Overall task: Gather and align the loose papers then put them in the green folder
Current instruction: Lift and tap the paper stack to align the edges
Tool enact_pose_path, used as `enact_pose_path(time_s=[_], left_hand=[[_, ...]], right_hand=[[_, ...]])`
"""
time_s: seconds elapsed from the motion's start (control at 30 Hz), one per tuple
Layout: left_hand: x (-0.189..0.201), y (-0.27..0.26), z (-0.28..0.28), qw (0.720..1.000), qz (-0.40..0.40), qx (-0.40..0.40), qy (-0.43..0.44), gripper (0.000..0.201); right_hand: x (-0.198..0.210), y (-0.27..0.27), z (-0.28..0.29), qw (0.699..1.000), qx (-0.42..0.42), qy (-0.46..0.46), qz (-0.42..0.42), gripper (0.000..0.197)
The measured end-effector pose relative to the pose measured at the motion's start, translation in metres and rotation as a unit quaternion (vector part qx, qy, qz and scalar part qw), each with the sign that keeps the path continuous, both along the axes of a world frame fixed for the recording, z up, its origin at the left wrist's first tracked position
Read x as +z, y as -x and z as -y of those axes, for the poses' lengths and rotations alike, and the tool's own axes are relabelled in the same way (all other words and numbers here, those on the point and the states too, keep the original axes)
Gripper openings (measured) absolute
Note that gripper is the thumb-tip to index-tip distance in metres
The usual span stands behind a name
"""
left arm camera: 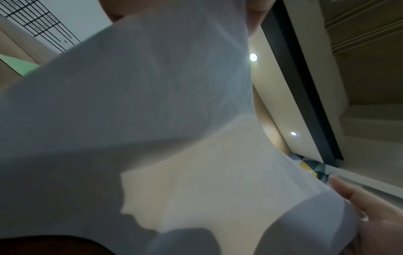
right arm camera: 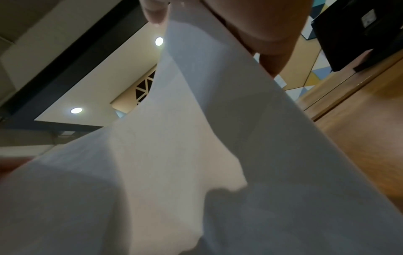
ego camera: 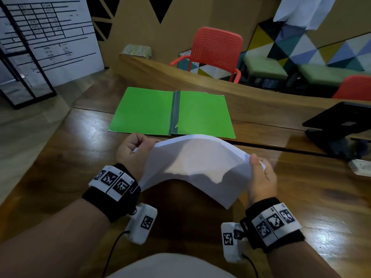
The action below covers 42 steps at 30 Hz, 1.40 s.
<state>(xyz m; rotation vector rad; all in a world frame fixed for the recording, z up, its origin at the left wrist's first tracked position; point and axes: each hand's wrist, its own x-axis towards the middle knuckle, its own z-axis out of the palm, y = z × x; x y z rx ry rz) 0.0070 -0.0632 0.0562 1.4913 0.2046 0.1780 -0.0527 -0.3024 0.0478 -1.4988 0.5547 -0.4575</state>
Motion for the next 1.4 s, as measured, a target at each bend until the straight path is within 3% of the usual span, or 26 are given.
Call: enact_pose_path(time_s=[0.07, 0.17, 0.3, 0.33, 0.4, 0.5, 0.6, 0.73, 0.87, 0.9, 0.97, 1.03, 1.07, 1.13, 1.17, 1.23, 1.3, 1.4], left_hand=[[-0.001, -0.005, -0.001, 1.000, -0.013, -0.002, 0.012, 0.028], [0.001, -0.004, -0.004, 0.999, -0.003, -0.028, 0.030, 0.011], [-0.001, 0.006, -0.004, 0.996, -0.007, -0.088, -0.022, 0.024], [-0.001, 0.007, -0.001, 0.995, -0.023, -0.087, -0.043, 0.022], [-0.003, 0.005, 0.004, 0.994, -0.065, -0.068, -0.060, 0.022], [-0.003, 0.001, 0.004, 0.990, -0.127, -0.057, -0.024, 0.022], [0.012, 0.004, 0.001, 0.995, -0.068, -0.062, -0.026, 0.020], [0.020, 0.008, -0.013, 0.995, -0.035, -0.088, 0.005, 0.029], [0.004, 0.003, -0.025, 0.993, -0.037, -0.093, -0.066, 0.028], [0.002, 0.001, -0.026, 0.992, -0.044, -0.089, -0.078, 0.028], [-0.002, -0.005, -0.030, 0.992, -0.054, -0.073, -0.089, 0.028], [-0.001, -0.011, -0.034, 0.990, -0.061, -0.048, -0.120, 0.030], [0.000, -0.013, -0.035, 0.982, -0.067, -0.021, -0.173, 0.043], [0.012, -0.012, -0.034, 0.937, -0.054, 0.038, -0.344, 0.089], [0.022, -0.009, -0.030, 0.908, -0.010, 0.053, -0.417, 0.103], [0.046, 0.000, -0.017, 0.841, 0.088, 0.001, -0.534, 0.113], [0.070, 0.006, 0.003, 0.767, 0.132, -0.124, -0.616, 0.104], [0.089, 0.005, 0.031, 0.659, 0.132, -0.304, -0.675, 0.046]], right_hand=[[0.002, -0.005, 0.002, 1.000, -0.008, -0.003, 0.001, 0.028], [-0.001, -0.010, 0.004, 1.000, -0.015, -0.007, 0.013, 0.030], [-0.002, -0.007, 0.005, 0.999, 0.029, -0.026, 0.033, 0.018], [-0.002, -0.007, 0.006, 0.997, 0.052, -0.048, 0.039, 0.016], [-0.005, -0.008, 0.007, 0.994, 0.084, -0.061, 0.030, 0.037], [0.000, -0.011, 0.005, 0.998, 0.046, -0.039, 0.007, 0.021], [0.006, -0.012, 0.009, 0.999, 0.019, -0.023, 0.039, 0.018], [0.005, -0.005, 0.011, 0.995, 0.054, -0.043, 0.072, 0.020], [-0.004, -0.002, 0.006, 0.992, 0.093, -0.072, 0.053, 0.044], [-0.004, -0.003, 0.005, 0.992, 0.095, -0.075, 0.039, 0.042], [0.000, -0.002, 0.004, 0.992, 0.096, -0.078, 0.020, 0.020], [0.005, -0.002, 0.002, 0.993, 0.093, -0.065, 0.011, 0.022], [0.007, -0.001, 0.001, 0.993, 0.097, -0.060, 0.017, 0.023], [0.014, 0.002, -0.006, 0.993, 0.106, -0.039, 0.025, 0.025], [0.018, 0.003, -0.010, 0.993, 0.114, -0.018, 0.034, 0.024], [0.025, 0.005, -0.019, 0.987, 0.138, 0.046, 0.063, 0.024], [0.036, 0.006, -0.029, 0.975, 0.162, 0.118, 0.094, 0.026], [0.060, 0.012, -0.041, 0.941, 0.205, 0.226, 0.148, 0.022]])
